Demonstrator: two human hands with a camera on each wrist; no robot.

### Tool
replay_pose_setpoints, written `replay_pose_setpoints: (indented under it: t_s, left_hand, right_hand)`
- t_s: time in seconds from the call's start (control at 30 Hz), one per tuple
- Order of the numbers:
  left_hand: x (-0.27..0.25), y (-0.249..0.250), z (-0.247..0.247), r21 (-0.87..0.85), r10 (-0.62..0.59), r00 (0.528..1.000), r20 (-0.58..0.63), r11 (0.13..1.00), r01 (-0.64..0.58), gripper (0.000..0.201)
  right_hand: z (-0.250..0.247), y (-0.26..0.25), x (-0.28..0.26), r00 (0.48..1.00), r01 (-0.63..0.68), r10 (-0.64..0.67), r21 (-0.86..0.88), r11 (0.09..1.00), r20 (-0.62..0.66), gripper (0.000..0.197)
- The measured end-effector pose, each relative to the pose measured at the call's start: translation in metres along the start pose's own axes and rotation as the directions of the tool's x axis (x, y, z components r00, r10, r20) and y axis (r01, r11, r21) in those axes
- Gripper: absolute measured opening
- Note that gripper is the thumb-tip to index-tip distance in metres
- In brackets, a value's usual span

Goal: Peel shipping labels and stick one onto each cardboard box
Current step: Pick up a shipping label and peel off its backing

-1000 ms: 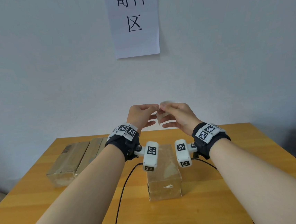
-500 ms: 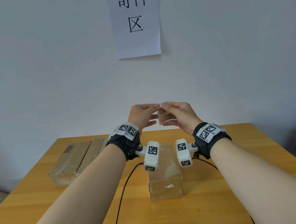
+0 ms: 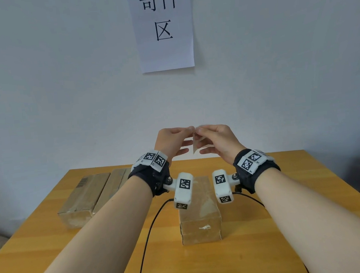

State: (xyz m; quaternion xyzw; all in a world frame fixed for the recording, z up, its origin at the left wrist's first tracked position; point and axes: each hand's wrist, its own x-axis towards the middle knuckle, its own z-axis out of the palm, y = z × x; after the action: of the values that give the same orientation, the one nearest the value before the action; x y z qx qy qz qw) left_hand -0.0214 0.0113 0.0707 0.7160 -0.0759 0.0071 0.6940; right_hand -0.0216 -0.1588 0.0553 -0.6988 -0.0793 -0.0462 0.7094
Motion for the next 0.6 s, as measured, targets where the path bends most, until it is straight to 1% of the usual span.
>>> replay_pose_setpoints:
  t_s: [0.1,0.23,0.6]
  left_hand:
    - [-0.0005,0.0000,-0.0002,0.020,0.004,1.000,0.004,1.000,-0.004,0.025]
    - [0.0001,-0.0020,-0.0002,0.034,0.015,1.000,-0.015,0.999,-0.015,0.018]
    - [0.0022,-0.0041,0.0015,0.032,-0.030,0.999,-0.017,0.999,0.031,0.020]
  right_hand:
    - [-0.0003,0.0002,0.0001,1.000,0.002,-0.003,-0.028,1.000,-0.015,0.020]
    - [-0.0012,0.0013,-0.0001,1.000,0.007,-0.008,-0.044,0.999,-0.016,0.018]
    - [-0.0016,0.0019,-0.0009,1.000,-0.014,0.013,-0.026,1.000,-0.010,0.019]
